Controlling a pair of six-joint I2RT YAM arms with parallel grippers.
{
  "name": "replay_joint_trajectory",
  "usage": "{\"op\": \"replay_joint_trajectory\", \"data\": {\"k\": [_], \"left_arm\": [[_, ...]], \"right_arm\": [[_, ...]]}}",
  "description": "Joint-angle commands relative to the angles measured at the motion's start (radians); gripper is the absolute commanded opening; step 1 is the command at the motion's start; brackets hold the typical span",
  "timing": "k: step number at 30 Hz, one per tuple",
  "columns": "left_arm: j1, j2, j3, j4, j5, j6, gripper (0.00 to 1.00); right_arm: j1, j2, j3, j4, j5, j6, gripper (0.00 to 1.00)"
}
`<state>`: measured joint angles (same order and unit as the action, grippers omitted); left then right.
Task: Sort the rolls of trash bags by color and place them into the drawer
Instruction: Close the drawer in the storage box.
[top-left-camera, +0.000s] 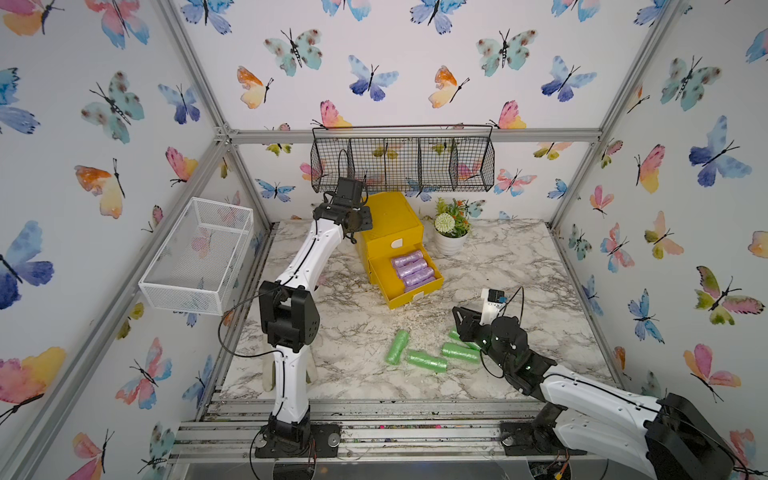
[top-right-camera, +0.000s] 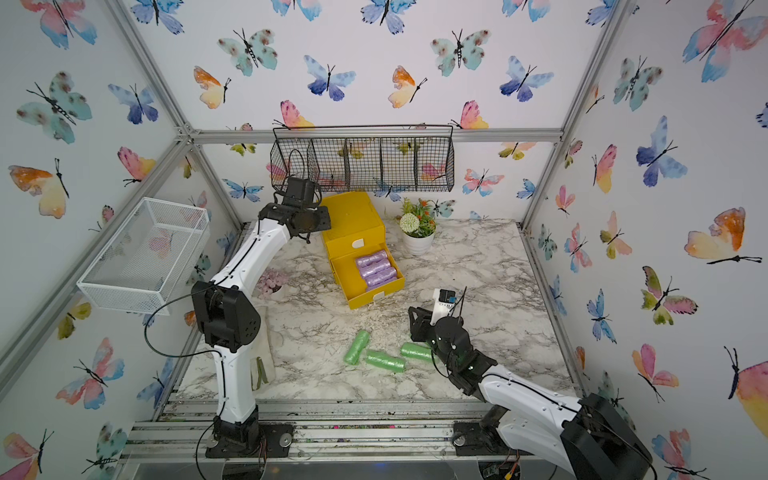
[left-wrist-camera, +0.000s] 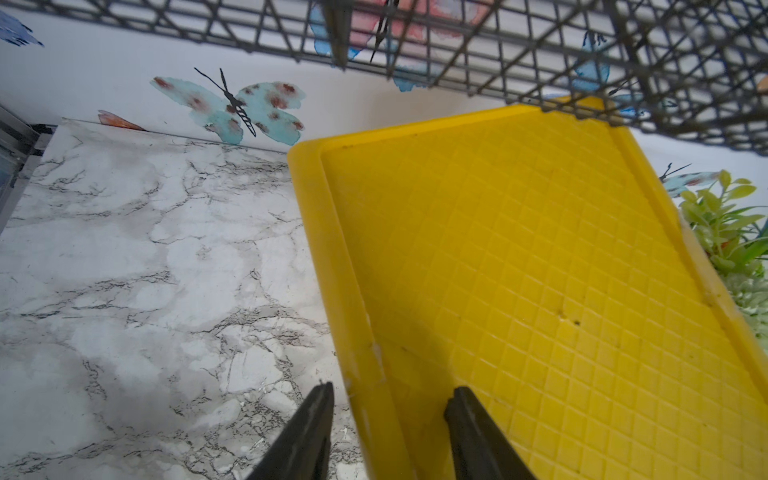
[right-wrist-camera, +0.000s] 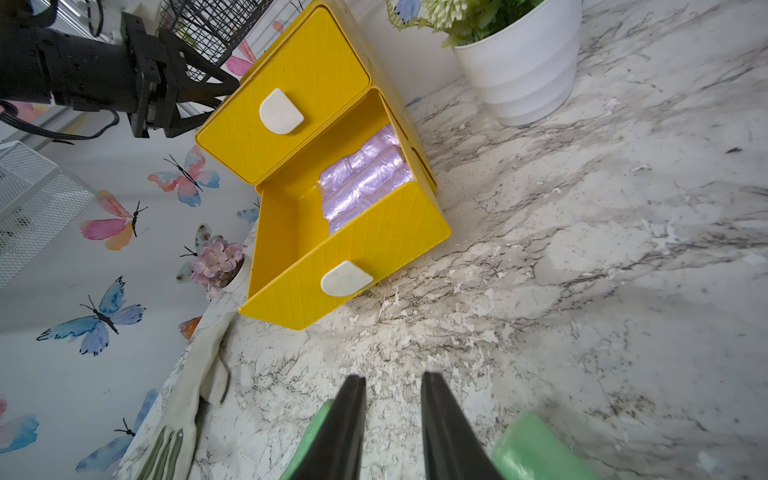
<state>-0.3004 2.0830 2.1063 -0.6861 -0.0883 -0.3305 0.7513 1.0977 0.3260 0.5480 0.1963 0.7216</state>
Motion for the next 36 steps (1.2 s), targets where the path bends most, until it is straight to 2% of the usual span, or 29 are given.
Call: {"op": "replay_joint_trajectory", "data": {"k": [1, 10, 22, 36], "left_arm": [[0.003, -0.003, -0.055, -0.049, 0.016, -0.007, 0.47], [0.004, -0.009, -0.094, -0.036, 0.024, -0.011, 0.44], [0.011, -0.014, -0.131, -0.029, 0.035, -0.013, 0.43], [0.012, -0.009, -0.135, -0.029, 0.05, -0.016, 0.43]], "right_arm": [[-0.001, 0.063, -0.016, 0.141, -0.026, 0.025, 0.27], [-0.001, 0.281, 0.046, 0.334, -0.041, 0.062, 0.24], [-0.001, 0.531, 0.162, 0.496, -0.087, 0.153, 0.22], [-0.001, 0.686, 0.326, 0.485, -0.023, 0.11, 0.22]]}}
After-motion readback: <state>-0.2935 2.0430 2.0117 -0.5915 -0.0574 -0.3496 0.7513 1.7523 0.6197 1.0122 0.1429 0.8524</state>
